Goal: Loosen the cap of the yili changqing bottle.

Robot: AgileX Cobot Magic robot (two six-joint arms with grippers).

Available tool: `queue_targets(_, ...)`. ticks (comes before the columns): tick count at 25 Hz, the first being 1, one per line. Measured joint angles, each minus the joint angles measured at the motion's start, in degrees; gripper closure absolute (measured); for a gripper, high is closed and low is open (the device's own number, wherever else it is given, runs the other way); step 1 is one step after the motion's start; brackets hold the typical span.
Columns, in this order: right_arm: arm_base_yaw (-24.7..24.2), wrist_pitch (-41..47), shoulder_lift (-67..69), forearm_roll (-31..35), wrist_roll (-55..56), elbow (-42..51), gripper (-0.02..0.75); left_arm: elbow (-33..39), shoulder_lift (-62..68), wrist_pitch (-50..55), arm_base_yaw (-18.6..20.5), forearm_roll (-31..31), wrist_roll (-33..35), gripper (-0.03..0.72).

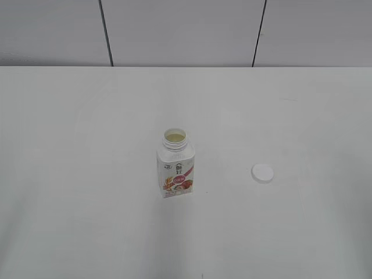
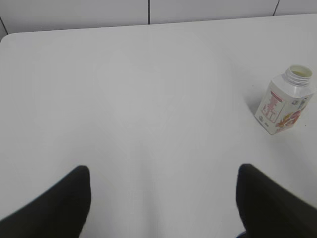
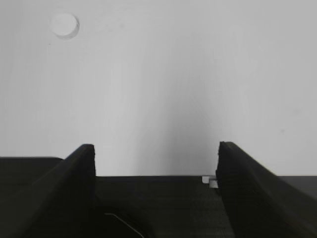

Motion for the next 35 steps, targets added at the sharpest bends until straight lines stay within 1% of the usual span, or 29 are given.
queue_targets(7,0.0,0.0,-13.4,0.0,0.1,0.0,0.143,0.0,0.0,0.0,0.0,0.0,0.0,0.137)
queue_targets(10,0.0,0.0,-18.0,0.0,0.3,0.0,0.155,0.0,0.0,0.0,0.0,0.0,0.0,0.137)
queue_targets(16,0.0,0.0,-18.5,-0.3,0.6,0.1,0.186,0.1,0.0,0.0,0.0,-0.1,0.0,0.137)
queue_targets(35,0.0,-0.1,-18.5,0.0,1.0,0.1,0.192,0.1,0.0,0.0,0.0,-0.1,0.0,0.139)
